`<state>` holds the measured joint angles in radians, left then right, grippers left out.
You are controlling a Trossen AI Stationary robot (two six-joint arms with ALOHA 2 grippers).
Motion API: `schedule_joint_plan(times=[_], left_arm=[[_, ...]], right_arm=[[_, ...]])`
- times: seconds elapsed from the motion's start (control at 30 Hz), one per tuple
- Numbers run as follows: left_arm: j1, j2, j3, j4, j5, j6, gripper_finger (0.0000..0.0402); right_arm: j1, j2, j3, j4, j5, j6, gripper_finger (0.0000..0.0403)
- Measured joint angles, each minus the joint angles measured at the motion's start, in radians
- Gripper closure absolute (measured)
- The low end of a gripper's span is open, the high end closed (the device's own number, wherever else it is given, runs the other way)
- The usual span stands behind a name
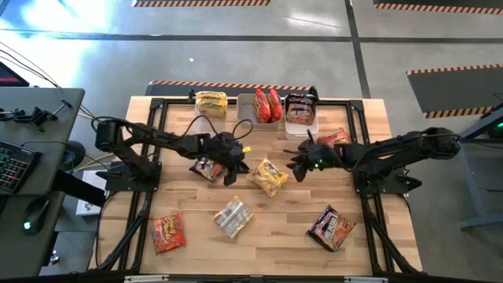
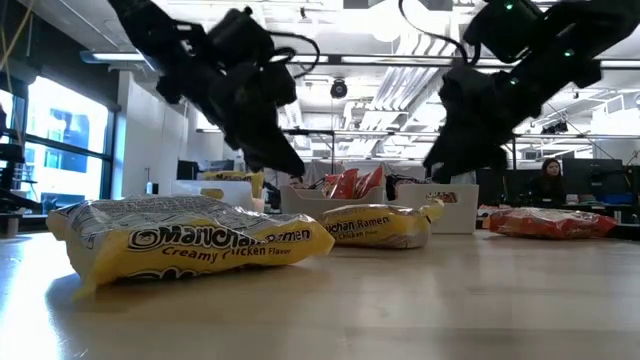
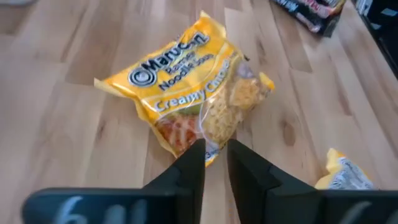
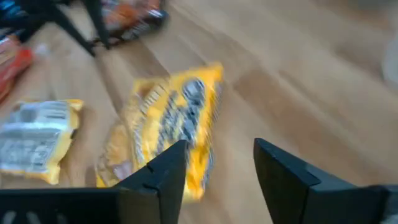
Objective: Sort Maruchan noodles
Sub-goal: Put the top yellow noodle pack into the transparent bin
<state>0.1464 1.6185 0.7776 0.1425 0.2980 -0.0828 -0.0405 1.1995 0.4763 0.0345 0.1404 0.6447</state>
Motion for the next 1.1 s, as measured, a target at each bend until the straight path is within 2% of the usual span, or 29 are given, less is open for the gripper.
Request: schedule_joint_plan(times=[0.2, 0.33, 0.53, 0.7, 0.87, 1.1], left_arm=[[-0.001, 0.045, 0.0, 0.053, 0.015, -0.003, 0.0309], [0.001, 0.045, 0.0, 0.082, 0.015, -0.014, 0.0293], [0.011, 0.045, 0.0, 0.087, 0.0, -0.021, 0.0286], [0.037, 0.037, 0.0, 0.09, 0.009, -0.039, 0.0286], [0.062, 0.037, 0.0, 0.091, 0.023, -0.037, 0.0286], [0.115, 0.037, 0.007, 0.092, 0.174, -0.052, 0.0286]], right_arm=[[0.124, 0.03, 0.0, -0.015, 0.094, 0.389, 0.0172], [0.178, 0.124, 0.0, -0.001, 0.146, 0.584, 0.0141], [0.225, 0.316, 0.0, 0.317, 0.176, 0.663, 0.0132], [0.226, 0.461, 0.0, 0.471, 0.227, 0.74, 0.0134], [0.22, 0.529, 0.004, 0.597, 0.254, 0.674, 0.018], [0.21, 0.53, -0.001, 0.68, 0.274, 0.436, 0.0318]])
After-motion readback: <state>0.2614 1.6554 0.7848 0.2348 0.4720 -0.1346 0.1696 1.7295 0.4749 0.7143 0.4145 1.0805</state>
